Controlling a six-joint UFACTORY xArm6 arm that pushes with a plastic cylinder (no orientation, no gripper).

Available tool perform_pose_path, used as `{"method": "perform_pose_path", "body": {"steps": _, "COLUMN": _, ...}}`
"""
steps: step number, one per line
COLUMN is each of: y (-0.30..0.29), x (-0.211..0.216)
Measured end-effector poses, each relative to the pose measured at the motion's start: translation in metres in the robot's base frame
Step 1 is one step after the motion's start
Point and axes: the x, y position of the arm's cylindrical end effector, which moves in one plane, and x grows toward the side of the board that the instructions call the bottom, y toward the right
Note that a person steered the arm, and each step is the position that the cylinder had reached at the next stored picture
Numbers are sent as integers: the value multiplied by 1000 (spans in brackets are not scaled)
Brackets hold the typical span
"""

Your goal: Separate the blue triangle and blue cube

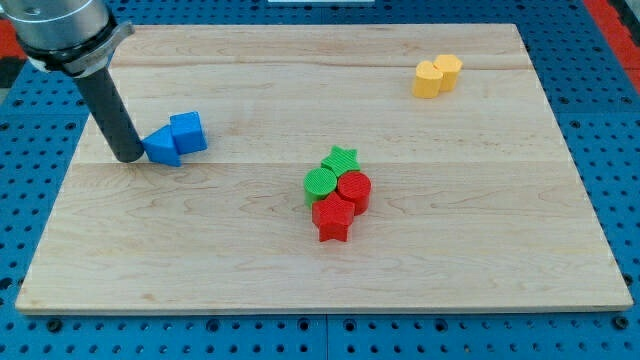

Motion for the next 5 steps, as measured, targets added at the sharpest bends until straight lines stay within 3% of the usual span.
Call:
{"method": "perform_pose_path", "body": {"steps": 3, "y": 31, "x": -20}}
{"method": "perform_pose_path", "body": {"steps": 5, "y": 81, "x": -27}}
